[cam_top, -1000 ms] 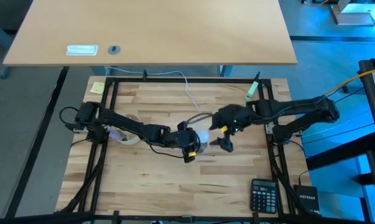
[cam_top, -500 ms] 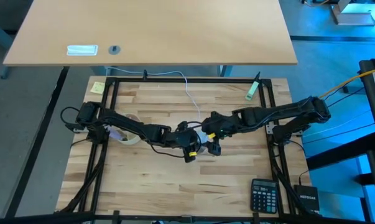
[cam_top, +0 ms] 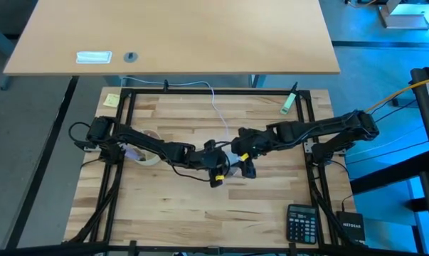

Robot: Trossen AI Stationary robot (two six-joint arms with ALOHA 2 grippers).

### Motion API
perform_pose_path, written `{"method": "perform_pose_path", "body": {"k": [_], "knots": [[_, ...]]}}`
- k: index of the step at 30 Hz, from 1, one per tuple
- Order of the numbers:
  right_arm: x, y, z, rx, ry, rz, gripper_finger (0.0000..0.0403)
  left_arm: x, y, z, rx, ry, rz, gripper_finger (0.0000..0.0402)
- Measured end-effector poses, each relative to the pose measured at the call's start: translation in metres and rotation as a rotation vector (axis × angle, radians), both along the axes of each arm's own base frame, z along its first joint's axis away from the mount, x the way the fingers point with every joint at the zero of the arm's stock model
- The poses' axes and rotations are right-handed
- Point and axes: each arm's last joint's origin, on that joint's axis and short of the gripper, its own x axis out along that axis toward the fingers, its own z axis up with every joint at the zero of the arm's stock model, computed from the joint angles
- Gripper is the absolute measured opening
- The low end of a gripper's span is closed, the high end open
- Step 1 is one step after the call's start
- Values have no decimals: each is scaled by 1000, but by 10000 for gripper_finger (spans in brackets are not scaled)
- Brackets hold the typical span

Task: Screw lightbulb
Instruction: Remove the lightbulb from the lamp

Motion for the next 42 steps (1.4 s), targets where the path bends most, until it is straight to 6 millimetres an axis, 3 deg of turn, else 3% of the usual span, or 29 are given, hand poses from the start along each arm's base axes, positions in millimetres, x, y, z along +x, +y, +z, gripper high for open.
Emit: {"method": "perform_pose_path", "body": {"k": [11, 22, 25, 29, 36, 42], "knots": [[-1, 9, 4, -61, -111, 484, 232, 1, -21, 12, -178, 0, -321, 154], [-1, 13, 5, -262, -313, 899, 238, 1, -27, 16, -259, -25, -413, 154], [-1, 13, 5, -269, -309, 892, 238, 1, -27, 16, -260, -20, -412, 154], [-1, 12, 10, -167, -243, 753, 243, 1, -26, 16, -260, -25, -409, 154], [3, 11, 23, -55, -230, 605, 280, 3, -23, 20, -254, -47, -420, 154], [9, 12, 13, 3, -156, 523, 316, 2, -23, 16, -273, -18, -420, 154]]}}
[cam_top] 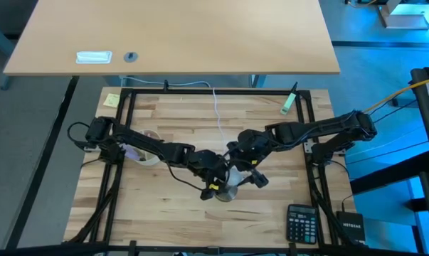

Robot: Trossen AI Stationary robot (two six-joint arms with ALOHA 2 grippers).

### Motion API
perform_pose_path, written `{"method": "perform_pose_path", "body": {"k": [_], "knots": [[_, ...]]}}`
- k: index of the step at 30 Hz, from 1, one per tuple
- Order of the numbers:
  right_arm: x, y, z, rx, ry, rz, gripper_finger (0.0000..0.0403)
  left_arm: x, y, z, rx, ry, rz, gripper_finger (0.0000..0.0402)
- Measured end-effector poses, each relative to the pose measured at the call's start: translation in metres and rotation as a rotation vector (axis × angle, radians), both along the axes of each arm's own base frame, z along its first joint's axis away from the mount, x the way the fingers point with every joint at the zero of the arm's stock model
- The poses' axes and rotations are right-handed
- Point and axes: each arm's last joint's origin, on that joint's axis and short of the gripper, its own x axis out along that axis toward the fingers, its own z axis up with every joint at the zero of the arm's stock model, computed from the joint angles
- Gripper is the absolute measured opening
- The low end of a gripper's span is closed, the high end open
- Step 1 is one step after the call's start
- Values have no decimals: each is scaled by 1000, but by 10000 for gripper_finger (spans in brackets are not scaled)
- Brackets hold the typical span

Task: Screw lightbulb
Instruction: Remove the lightbulb from the lamp

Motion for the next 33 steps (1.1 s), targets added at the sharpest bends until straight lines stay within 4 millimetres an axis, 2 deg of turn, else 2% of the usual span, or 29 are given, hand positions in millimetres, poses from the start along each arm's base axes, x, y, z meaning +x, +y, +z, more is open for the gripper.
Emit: {"method": "perform_pose_path", "body": {"k": [5, 8, 11, 15, 21, 26, 33], "knots": [[1, 0, 1, 0, 21, -12, 344, -1, 0, -1, -4, 12, 5, 154], [-4, -3, 17, -52, 52, -65, 347, 1, 1, 1, 7, -7, 36, 154], [-14, -7, 42, -88, 100, -153, 348, 1, 4, -1, 24, 6, 98, 154], [-25, -12, 53, -154, 188, -262, 348, 2, 9, -1, 35, 4, 140, 154], [-39, -18, 46, -256, 310, -379, 348, 3, 15, -2, 105, -6, 286, 154], [-51, -26, 33, -235, 369, -449, 348, 0, 18, -4, 200, 3, 465, 155], [-73, -40, 27, -224, 235, -594, 348, -2, 25, -4, 255, -7, 678, 154]]}}
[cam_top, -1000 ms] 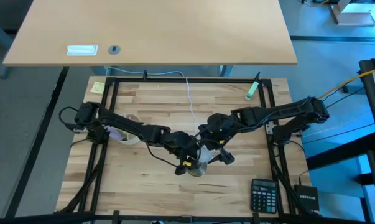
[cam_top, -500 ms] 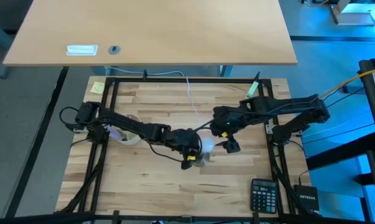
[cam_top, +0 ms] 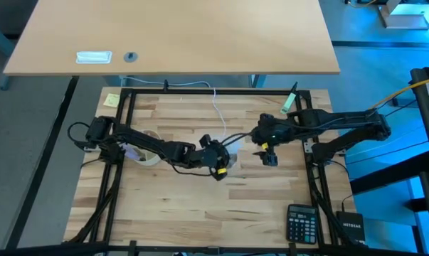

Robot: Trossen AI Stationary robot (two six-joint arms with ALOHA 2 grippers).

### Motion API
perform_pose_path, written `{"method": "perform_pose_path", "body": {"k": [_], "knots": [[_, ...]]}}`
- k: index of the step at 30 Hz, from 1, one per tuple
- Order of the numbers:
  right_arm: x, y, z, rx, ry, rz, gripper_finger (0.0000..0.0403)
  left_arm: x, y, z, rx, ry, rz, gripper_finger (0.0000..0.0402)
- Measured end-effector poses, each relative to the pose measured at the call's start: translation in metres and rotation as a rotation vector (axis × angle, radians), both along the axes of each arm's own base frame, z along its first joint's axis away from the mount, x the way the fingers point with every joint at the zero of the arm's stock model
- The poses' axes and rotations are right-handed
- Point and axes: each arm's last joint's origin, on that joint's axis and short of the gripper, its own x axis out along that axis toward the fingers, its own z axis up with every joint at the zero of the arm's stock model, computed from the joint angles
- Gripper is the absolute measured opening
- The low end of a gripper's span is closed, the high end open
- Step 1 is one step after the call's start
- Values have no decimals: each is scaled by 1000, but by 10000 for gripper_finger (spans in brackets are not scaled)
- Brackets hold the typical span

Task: Screw lightbulb
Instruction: Remove the lightbulb from the lamp

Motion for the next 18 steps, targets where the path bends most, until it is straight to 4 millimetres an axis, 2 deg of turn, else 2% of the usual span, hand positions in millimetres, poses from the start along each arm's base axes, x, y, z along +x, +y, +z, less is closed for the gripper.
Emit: {"method": "perform_pose_path", "body": {"k": [3, 8, 13, 18], "knots": [[-3, -5, -3, 12, -50, -66, 348, -2, 2, -1, 34, -2, 97, 155], [4, -8, -8, 51, -83, -136, 348, -4, 3, -2, 41, 9, 128, 158], [19, -7, -7, 15, -174, -88, 348, -4, 3, -3, 42, 13, 130, 159], [28, -6, -9, 25, -208, -115, 348, -6, 3, -5, 45, 38, 132, 160]]}}
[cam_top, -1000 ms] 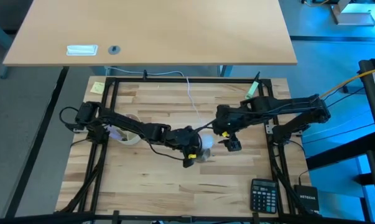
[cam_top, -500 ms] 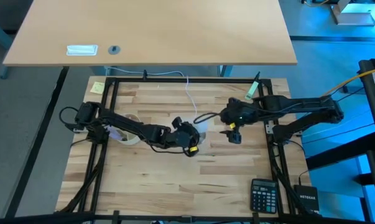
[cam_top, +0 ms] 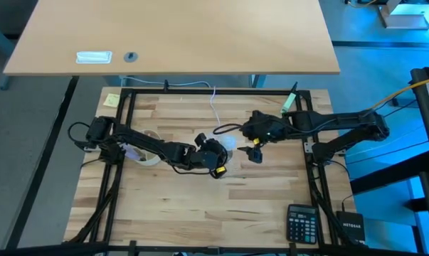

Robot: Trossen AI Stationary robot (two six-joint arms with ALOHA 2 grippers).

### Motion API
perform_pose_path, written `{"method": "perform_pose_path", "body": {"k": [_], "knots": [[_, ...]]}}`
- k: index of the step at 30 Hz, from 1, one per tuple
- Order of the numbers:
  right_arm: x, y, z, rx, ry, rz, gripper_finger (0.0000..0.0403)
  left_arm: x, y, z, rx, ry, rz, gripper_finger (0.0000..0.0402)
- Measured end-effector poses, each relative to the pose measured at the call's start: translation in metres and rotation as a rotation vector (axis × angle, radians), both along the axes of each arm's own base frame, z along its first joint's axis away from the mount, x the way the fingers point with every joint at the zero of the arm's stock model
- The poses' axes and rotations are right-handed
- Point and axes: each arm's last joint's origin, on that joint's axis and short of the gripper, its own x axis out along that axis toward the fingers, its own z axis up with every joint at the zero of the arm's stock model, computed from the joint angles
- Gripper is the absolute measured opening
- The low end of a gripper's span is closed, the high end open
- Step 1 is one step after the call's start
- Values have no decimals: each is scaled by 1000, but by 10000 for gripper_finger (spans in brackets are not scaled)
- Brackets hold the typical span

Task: Screw lightbulb
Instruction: Remove the lightbulb from the lamp

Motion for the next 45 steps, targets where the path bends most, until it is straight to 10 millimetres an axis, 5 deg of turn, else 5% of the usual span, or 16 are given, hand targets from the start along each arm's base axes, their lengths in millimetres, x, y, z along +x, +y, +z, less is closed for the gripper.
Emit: {"method": "perform_pose_path", "body": {"k": [21, 35, 45], "knots": [[19, 7, -18, 208, 55, 33, 348, -2, 4, -2, -32, 6, 38, 158], [24, -13, -15, 73, 3, -6, 348, -2, -1, -2, 52, 61, -43, 161], [31, 4, -24, 111, 16, 109, 348, -3, -6, -3, 61, 87, -85, 160]]}}
